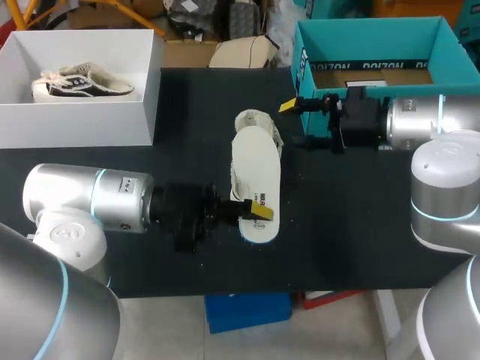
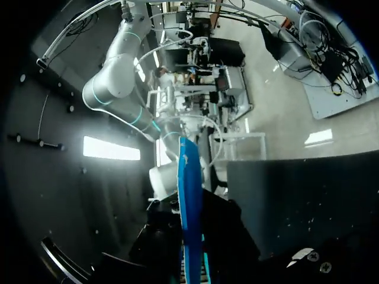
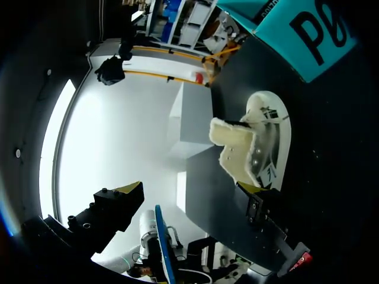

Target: Take the shoe out of the shoebox, open the shoe tongue, remove and reinsert the insole, then place the shoe into the shoebox

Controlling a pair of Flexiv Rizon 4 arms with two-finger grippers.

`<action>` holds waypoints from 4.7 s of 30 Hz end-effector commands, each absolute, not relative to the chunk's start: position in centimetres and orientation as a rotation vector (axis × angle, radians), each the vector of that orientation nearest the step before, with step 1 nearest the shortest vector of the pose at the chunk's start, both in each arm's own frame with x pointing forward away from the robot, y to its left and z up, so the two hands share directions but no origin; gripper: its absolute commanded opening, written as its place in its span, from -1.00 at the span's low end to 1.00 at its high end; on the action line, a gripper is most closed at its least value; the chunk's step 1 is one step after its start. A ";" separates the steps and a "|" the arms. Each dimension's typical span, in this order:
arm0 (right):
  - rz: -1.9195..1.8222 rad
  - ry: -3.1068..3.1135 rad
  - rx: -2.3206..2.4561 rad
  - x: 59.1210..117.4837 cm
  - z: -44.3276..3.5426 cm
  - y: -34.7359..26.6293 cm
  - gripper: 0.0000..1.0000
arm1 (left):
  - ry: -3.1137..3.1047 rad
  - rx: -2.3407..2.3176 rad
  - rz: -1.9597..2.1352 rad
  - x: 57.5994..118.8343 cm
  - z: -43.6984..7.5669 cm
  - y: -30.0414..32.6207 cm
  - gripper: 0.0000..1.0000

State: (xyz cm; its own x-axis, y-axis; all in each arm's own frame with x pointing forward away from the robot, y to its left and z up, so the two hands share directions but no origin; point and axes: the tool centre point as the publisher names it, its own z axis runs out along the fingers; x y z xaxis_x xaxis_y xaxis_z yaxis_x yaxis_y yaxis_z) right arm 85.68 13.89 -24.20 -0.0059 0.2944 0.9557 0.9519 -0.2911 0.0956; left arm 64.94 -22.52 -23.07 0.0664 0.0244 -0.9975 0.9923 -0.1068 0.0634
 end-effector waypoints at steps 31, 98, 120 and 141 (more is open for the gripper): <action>-1.326 -1.304 -1.639 85.7 -24.3 14.0 1.00 | 1.080 1.422 -1.225 75.9 -27.3 -21.7 -1.00; -1.311 -1.398 -1.284 82.9 -27.7 20.9 -0.10 | 1.066 1.413 -1.236 75.5 -26.9 -21.6 -1.00; -1.268 -1.433 -1.290 82.7 -27.8 19.4 -1.00 | 1.066 1.413 -1.236 75.5 -26.9 -21.6 -1.00; -1.268 -1.433 -1.290 82.7 -27.8 19.4 -1.00 | 1.814 1.469 -0.779 74.5 -24.1 -18.8 1.00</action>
